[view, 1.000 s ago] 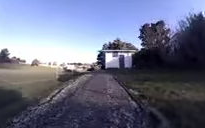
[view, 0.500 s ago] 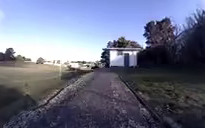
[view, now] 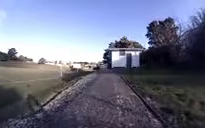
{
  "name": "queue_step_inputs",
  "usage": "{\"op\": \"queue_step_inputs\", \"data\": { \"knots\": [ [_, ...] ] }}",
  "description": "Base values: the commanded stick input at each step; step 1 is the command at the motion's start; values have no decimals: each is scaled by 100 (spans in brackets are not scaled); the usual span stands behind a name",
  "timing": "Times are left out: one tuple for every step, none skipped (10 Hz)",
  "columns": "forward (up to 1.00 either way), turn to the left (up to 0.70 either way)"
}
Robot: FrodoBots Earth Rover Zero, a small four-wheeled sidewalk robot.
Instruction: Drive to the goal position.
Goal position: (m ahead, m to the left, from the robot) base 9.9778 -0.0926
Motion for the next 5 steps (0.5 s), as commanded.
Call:
{"op": "queue_step_inputs", "data": {
  "knots": [
    [50, 0],
    [50, 0],
    [50, 0],
    [50, 0],
    [50, 0]
  ]
}}
